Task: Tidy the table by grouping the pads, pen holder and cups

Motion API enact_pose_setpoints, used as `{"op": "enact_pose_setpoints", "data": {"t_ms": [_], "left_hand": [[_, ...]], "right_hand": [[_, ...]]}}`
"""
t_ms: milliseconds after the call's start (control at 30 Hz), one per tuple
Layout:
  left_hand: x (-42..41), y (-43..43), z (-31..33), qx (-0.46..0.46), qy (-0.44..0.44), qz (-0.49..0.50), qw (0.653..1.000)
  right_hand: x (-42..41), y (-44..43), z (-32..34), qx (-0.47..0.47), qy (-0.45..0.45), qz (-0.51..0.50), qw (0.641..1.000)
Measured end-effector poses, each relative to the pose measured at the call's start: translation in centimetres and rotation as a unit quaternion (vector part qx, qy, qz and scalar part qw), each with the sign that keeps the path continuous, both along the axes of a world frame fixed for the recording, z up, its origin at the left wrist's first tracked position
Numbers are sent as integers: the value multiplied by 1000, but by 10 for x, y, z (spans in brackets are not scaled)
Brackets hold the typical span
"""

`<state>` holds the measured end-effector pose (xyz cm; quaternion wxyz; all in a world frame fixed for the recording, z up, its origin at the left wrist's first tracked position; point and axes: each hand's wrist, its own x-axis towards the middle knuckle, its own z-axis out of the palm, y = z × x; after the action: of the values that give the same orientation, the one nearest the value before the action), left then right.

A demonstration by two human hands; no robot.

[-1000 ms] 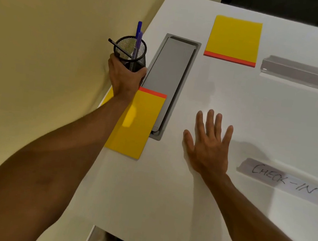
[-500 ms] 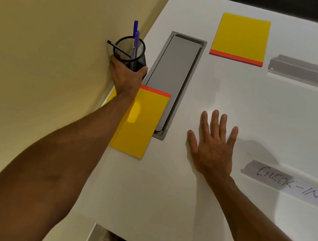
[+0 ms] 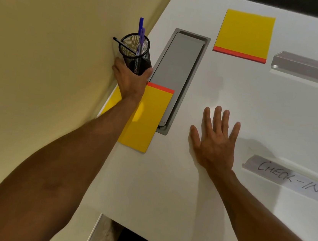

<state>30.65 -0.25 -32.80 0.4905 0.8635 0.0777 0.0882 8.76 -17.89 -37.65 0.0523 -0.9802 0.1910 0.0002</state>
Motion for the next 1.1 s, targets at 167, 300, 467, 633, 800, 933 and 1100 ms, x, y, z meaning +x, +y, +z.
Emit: {"op": "enact_pose_setpoints", "data": {"t_ms": [167,300,467,633,800,933,1100], "left_hand": [[-49,2,11,29,11,19,999],[-103,10,27,90,26,-24,995],[-158,28,61,142,33,-219,965],[-189,34,114,217,21,-297,930],[-223,20,162,268,-27,-377,886],[-256,-1,193,285,-48,-418,861],[-325,-39,237,266,-69,-468,840]], "right_hand": [[0,0,5,34,25,-7,999],[-1,-1,12,42,61,7,997],[0,-7,49,119,116,21,986],[-31,12,122,154,24,26,987],[-81,8,195,145,-11,-1,989],[-141,-12,243,147,-54,-29,987],[-243,-47,279,160,-104,-89,978]]}}
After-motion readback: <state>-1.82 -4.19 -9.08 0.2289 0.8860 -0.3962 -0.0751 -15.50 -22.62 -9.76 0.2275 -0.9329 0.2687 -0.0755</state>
